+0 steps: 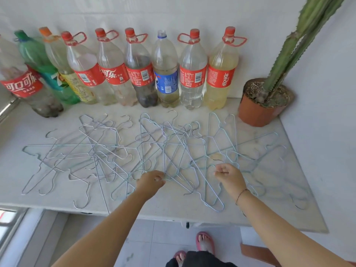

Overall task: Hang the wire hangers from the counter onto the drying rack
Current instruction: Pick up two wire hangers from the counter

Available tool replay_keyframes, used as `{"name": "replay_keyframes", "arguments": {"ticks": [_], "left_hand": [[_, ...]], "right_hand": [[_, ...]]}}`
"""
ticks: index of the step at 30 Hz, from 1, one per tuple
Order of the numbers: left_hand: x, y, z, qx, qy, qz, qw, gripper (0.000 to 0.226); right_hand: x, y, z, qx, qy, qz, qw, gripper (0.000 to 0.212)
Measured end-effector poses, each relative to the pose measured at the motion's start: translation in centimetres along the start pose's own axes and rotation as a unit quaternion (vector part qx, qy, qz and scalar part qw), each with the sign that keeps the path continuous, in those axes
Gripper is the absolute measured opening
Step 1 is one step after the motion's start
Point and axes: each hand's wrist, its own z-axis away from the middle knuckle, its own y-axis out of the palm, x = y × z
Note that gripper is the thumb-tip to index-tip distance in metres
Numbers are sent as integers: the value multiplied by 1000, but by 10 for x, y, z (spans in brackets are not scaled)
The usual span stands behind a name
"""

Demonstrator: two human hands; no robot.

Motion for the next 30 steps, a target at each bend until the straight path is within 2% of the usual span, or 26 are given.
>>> {"name": "replay_keyframes", "arguments": {"ticks": [2,9,17,20,25,27,30], "left_hand": [[0,-1,-3,2,3,-12,1000,25],[-21,-16,-4,-53,37,89,994,6],[-81,-57,5,-122,86,256,955,10],[-103,-59,9,-112,100,312,938,12],[-135,-42,15,-65,124,341,930,12],[-145,-33,15,-50,127,342,930,13],[-156,-19,14,-34,127,348,928,12]], "right_hand": [[-4,-12,-8,-25,1,-2,1000,16],[-15,-69,-29,-139,22,19,990,20],[-29,-110,-37,-236,92,10,967,26],[-44,-125,-31,-277,136,11,951,26],[-73,-137,-13,-255,179,-106,944,14],[-82,-137,-9,-239,194,-147,940,40],[-81,-134,-2,-220,225,-222,923,39]]}}
